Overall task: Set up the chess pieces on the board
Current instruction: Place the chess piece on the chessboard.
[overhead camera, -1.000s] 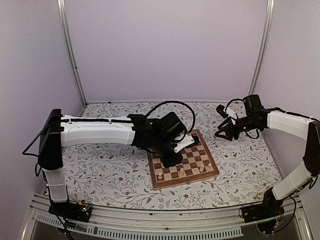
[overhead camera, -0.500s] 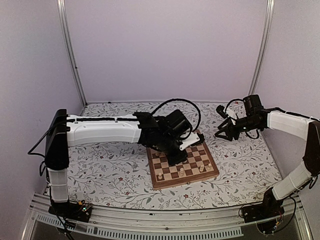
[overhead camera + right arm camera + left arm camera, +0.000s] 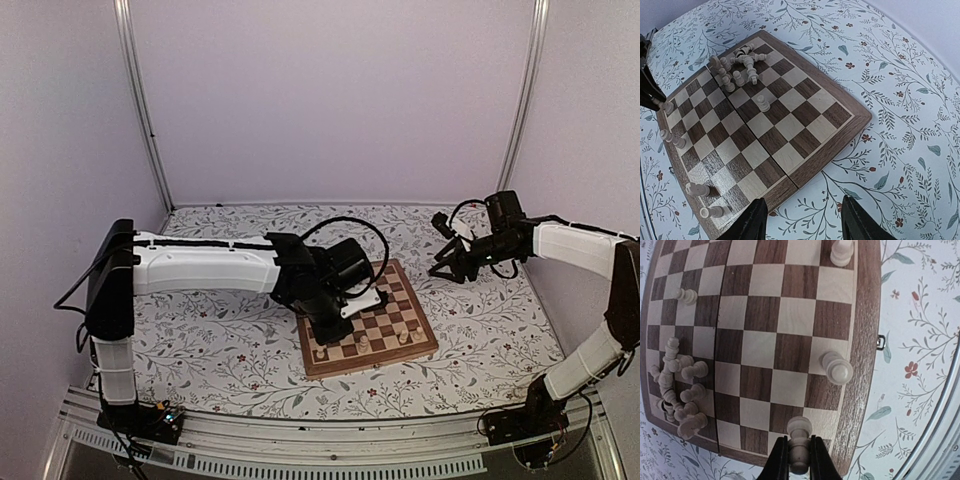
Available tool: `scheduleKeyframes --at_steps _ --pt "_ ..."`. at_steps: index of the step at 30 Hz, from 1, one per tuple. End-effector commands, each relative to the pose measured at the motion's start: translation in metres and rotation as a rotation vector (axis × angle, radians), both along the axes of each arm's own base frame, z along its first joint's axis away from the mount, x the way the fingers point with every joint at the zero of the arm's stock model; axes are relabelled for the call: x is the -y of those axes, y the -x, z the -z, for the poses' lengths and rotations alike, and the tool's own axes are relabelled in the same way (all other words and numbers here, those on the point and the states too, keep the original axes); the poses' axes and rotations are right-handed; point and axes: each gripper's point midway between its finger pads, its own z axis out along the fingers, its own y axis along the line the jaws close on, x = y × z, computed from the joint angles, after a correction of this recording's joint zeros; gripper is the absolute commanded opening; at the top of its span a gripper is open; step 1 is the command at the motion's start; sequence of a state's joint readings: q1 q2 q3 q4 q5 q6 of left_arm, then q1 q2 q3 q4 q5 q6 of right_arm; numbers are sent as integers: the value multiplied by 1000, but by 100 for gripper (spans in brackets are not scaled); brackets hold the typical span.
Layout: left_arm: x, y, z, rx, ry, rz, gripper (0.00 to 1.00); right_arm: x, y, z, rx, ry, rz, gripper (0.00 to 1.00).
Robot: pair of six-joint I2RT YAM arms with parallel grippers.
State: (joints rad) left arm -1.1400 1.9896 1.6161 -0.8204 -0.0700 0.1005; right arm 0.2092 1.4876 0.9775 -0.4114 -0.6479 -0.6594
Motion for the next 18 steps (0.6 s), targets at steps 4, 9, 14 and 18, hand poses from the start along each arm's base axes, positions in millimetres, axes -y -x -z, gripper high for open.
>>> scheduleKeyframes --at_steps 4,9,14,18 --pt "8 22 7 -102 38 26 10 -2 4 7 -45 -10 -25 53" --pt "15 26 17 -137 42 42 10 -2 5 7 -46 -6 -24 54" --pt "18 29 23 -162 42 50 10 -2 5 8 -49 -7 -25 54" --pt "23 26 26 -159 41 50 10 -2 5 9 -51 -6 -28 54"
